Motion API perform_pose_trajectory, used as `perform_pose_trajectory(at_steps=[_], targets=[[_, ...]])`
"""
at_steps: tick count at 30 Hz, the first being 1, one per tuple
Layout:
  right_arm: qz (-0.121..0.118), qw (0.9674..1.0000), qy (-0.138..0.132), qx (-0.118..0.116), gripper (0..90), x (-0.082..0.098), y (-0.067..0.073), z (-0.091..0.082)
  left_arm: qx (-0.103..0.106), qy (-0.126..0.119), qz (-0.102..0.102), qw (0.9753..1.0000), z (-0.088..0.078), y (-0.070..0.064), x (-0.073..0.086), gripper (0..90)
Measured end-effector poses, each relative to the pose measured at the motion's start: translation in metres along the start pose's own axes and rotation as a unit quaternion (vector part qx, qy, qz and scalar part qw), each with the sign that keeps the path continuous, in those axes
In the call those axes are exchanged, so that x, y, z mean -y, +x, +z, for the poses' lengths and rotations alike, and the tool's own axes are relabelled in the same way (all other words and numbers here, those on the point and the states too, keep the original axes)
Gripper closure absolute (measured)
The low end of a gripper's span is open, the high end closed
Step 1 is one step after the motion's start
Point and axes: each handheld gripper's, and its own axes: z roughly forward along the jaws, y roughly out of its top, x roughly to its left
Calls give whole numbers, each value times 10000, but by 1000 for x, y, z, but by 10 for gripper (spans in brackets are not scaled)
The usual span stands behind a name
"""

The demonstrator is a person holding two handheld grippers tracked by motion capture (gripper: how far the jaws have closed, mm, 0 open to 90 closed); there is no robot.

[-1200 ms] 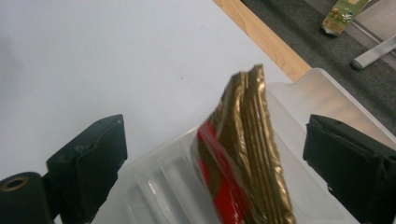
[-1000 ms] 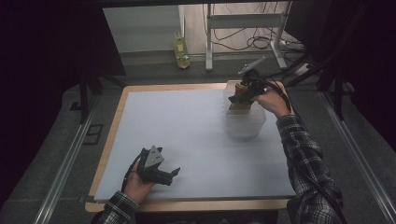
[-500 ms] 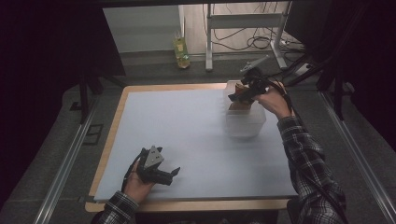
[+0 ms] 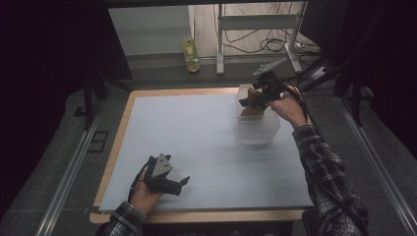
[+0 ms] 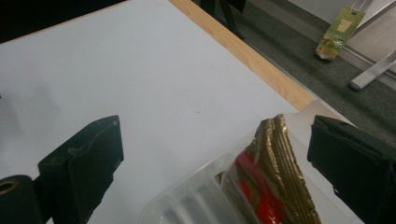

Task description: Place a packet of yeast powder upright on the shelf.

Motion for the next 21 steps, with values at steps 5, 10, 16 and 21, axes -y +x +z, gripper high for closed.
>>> perform_pose_trajectory(at_steps=[5, 10, 16, 21], targets=[[22, 10000, -49, -12, 38, 0, 2, -3, 6, 3, 1, 10000, 0, 0, 0, 0], [86, 9999, -140, -1, 38, 0, 5, -8, 4, 0, 1, 10000, 0, 0, 0, 0], [49, 9998, -197, -4, 38, 2, 10, -15, -6, -2, 7, 10000, 0, 0, 0, 0], [33, 9997, -256, -5, 37, 4, 16, -20, -15, -7, 5, 10000, 0, -1, -1, 0]])
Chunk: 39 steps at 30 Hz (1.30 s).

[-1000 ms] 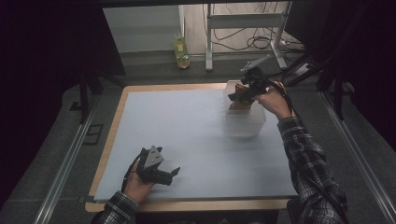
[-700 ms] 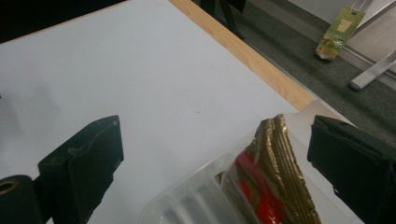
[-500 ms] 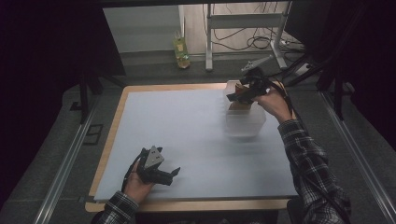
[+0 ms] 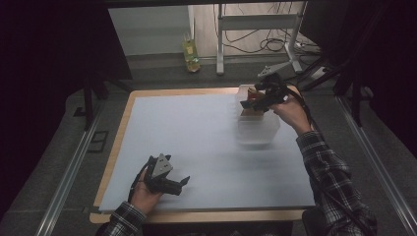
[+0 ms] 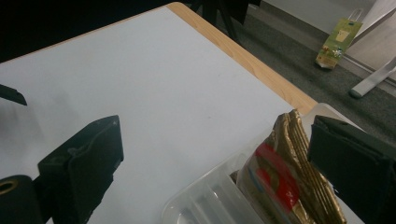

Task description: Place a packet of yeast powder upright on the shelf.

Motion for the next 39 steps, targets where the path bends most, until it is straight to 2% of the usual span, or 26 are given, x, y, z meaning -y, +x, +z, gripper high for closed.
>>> perform_pose_trajectory(at_steps=[9, 28, 39], targets=[[-52, 9999, -104, -90, 26, 7, 16, -7, 0, -82, -93, 9999, -1, 0, 0, 0], [-146, 9994, -208, -244, 11, 30, 43, -15, -26, -70, -99, 9999, 0, 0, 0, 0], [-224, 9994, -216, -161, 5, 51, 54, -20, -34, -88, -110, 9999, -1, 0, 0, 0]])
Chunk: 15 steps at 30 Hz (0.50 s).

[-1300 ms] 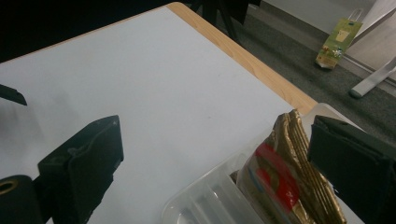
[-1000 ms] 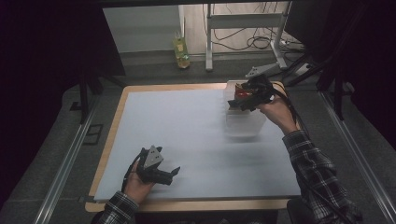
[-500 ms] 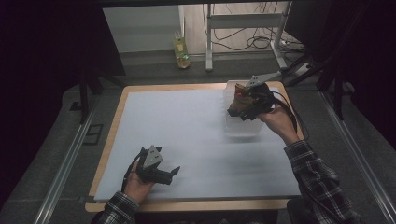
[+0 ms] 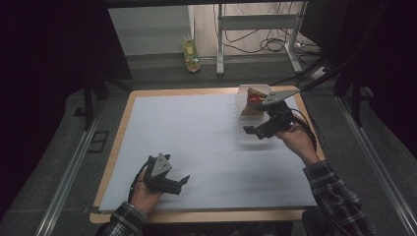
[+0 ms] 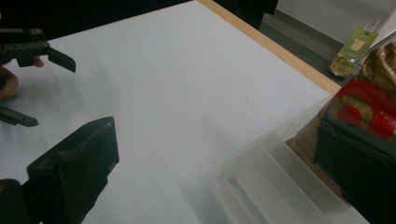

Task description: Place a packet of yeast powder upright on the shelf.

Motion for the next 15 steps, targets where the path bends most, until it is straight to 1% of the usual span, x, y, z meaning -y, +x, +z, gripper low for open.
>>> perform_pose_trajectory(at_steps=[10, 11, 15], targets=[[30, 9999, -50, 85, 5, 18, 13, -6, -4, -6, 0, 10000, 0, 0, 0, 0], [20, 9999, -15, 97, 5, 22, 16, -6, -5, -8, 1, 10000, 0, 0, 0, 0], [-40, 9999, 20, 123, 5, 29, 20, -6, -4, 3, 19, 10000, 0, 0, 0, 0]])
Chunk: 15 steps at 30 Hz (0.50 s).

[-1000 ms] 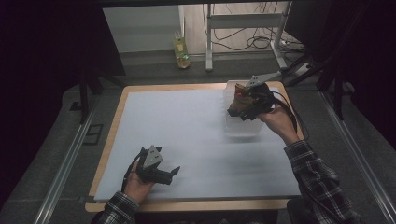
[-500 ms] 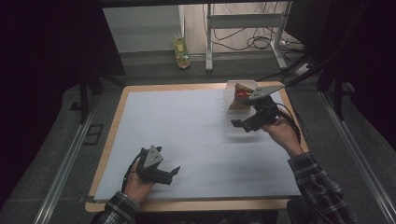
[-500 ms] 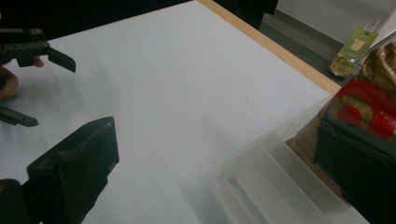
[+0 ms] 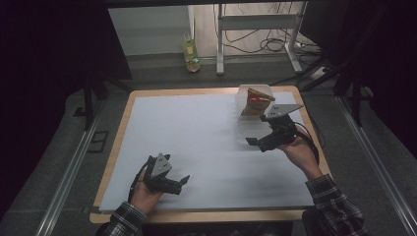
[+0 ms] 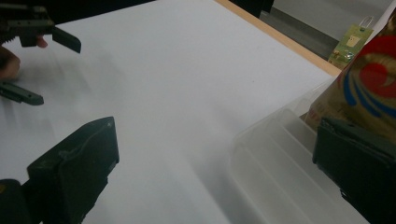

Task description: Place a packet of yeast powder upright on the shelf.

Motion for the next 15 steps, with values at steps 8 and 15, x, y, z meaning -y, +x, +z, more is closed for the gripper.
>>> perform_pose_trajectory(at_steps=[8, 15], targets=[[-51, 10000, -15, 18, 5, 19, 9, 1, -6, 3, -7, 10000, 0, 0, 0, 0], [-70, 9999, -105, 1, 5, 35, 18, 1, -10, 8, -19, 10000, 0, 0, 0, 0]])
